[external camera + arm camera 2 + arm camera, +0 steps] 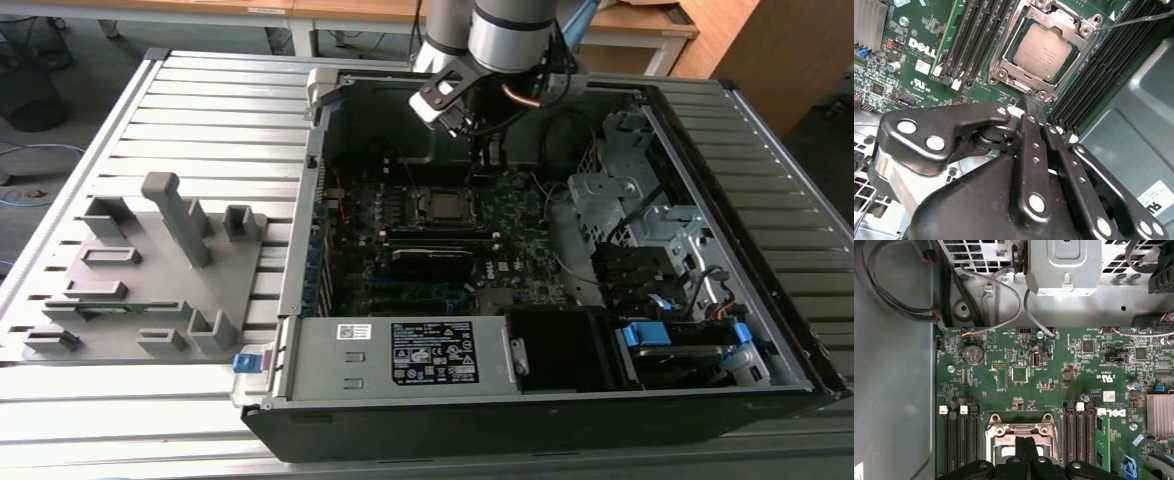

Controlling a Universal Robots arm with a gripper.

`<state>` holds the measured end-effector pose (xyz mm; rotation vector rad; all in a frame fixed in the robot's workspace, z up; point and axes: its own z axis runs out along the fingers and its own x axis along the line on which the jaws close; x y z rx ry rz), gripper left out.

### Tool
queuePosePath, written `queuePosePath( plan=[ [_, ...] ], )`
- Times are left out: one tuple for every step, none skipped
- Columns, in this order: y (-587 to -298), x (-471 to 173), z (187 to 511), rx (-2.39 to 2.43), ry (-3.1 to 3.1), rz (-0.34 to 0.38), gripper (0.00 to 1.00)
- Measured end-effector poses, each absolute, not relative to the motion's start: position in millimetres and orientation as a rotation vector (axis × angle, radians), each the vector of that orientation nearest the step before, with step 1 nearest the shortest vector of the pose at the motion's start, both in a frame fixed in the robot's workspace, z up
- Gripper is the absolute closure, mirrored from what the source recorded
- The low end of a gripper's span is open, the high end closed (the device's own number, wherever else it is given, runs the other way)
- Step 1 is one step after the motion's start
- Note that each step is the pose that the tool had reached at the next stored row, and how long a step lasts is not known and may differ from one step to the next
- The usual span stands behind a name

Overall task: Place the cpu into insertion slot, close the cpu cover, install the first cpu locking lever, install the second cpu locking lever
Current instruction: 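Close the cpu cover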

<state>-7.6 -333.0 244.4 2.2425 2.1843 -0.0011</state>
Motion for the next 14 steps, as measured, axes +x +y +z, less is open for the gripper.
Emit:
queuePosePath(
  plan=[
    [-333.0,-8.6,244.3,2.241,2.186,0.0,0.9],
    [-333.0,-9.4,244.2,2.239,2.187,0.001,0.9],
    [-333.0,-10.2,243.9,2.238,2.188,0.002,0.9],
    [-333.0,-10.7,243.5,2.236,2.189,0.003,0.9],
    [-333.0,-11.4,242.9,2.233,2.19,0.005,0.9],
    [-333.0,-12.1,242.4,2.229,2.191,0.007,0.9],
    [-333.0,-13.0,241.9,2.226,2.192,0.01,0.9],
    [-333.0,-13.8,241.6,2.223,2.193,0.013,0.9],
    [-333.0,-14.7,241.4,2.221,2.193,0.014,0.9],
    [-333.0,-15.7,241.2,2.221,2.193,0.014,0.9],
    [-333.0,-17.2,240.9,2.221,2.193,0.015,0.9],
    [-333.0,-18.8,240.7,2.221,2.193,0.015,0.9],
    [-333.0,-20.5,240.5,2.22,2.193,0.015,0.9],
    [-333.0,-22.3,240.4,2.22,2.193,0.015,0.9]
  ],
)
